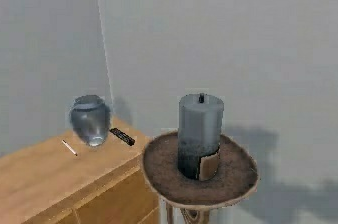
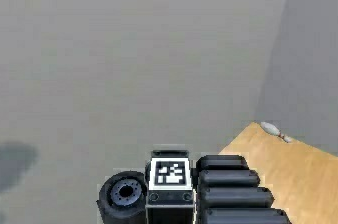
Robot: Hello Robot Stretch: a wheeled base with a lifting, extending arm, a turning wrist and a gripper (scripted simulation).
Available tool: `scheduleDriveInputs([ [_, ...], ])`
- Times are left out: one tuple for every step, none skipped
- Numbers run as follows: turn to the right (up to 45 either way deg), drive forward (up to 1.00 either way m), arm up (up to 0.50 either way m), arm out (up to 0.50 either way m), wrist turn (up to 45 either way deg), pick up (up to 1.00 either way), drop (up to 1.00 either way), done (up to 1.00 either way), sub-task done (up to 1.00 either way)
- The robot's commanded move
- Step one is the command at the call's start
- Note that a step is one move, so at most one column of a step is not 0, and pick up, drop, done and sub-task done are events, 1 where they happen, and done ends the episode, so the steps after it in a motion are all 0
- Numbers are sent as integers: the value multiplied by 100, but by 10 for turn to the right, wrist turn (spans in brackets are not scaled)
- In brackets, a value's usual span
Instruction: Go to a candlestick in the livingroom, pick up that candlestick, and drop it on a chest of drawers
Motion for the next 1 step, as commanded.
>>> scheduleDriveInputs([
  [60,0,0,0,0,0,0,0,0],
])
